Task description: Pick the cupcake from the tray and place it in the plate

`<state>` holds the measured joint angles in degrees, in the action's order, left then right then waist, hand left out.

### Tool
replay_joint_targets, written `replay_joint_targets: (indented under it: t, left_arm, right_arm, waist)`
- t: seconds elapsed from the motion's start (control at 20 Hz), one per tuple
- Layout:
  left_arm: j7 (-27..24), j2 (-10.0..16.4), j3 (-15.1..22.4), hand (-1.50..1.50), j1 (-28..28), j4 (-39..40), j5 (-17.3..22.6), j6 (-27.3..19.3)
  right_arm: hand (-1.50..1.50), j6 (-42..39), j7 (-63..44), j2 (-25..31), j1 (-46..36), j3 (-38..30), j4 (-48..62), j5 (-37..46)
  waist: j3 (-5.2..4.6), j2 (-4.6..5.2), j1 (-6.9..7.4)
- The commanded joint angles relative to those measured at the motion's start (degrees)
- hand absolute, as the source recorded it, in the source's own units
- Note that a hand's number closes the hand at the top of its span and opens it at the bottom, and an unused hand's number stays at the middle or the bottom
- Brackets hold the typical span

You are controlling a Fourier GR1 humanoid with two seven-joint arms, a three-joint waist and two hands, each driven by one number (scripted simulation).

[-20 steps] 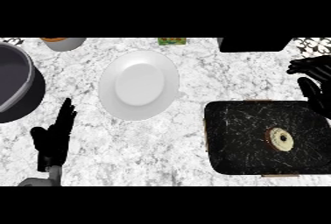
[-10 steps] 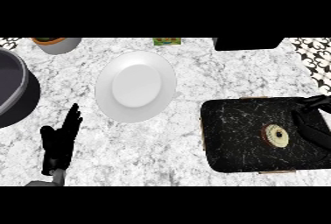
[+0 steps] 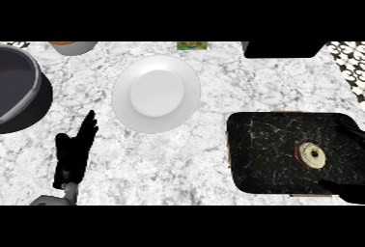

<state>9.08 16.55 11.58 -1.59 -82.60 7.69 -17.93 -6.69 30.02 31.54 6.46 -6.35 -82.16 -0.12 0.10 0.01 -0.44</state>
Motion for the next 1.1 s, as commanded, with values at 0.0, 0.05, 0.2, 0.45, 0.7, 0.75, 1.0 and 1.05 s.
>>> replay_joint_targets:
  t: [0.0,0.05,0.2,0.45,0.7,0.75,1.0,1.05]
  left_arm:
    - [2.27,0.70,-1.22,0.00,-0.97,-0.70,1.35,1.44]
    - [2.11,1.60,-0.99,0.00,0.16,-1.22,0.51,1.37]
    - [3.35,0.06,-1.09,0.00,-3.20,0.32,0.28,1.18]
    - [0.31,-0.71,-1.87,0.00,-2.92,2.82,-0.47,1.17]
    - [1.47,-1.88,-0.10,0.00,0.09,-1.78,-2.58,-0.20]
    - [-1.11,-2.01,-1.50,0.00,-1.82,4.04,-1.64,2.20]
    - [3.07,-3.03,-2.53,0.00,-1.45,-0.04,-4.14,1.75]
    - [1.85,-2.27,-2.64,0.00,2.06,-2.73,-3.54,2.32]
  right_arm:
    - [-1.50,1.67,-3.02,6.37,0.86,-0.54,-2.78,7.00]
    - [-1.50,0.80,-3.03,9.49,0.05,-2.22,-0.80,7.85]
    - [-1.50,-1.21,-7.91,12.00,0.93,-0.45,-3.59,11.06]
    - [-1.50,-8.72,-22.47,14.95,-3.97,5.29,-7.45,14.13]
    - [-1.50,-16.58,-30.44,14.81,-7.80,8.88,-8.83,14.73]
    - [-1.50,-17.35,-32.67,13.43,-7.20,9.47,-10.97,14.44]
    - [-1.50,-19.75,-30.63,10.30,-6.81,7.64,-7.88,19.65]
    - [-1.50,-19.69,-35.42,7.42,-9.98,9.81,-8.57,19.96]
  waist:
    - [-0.16,-0.10,0.15]
    - [-0.14,-0.07,0.46]
    - [-0.16,-0.06,0.00]
    - [-0.21,0.08,0.73]
    - [-0.13,-0.02,0.96]
    - [-0.16,0.03,0.49]
    - [-0.11,-0.04,0.36]
    - [-0.11,-0.05,0.63]
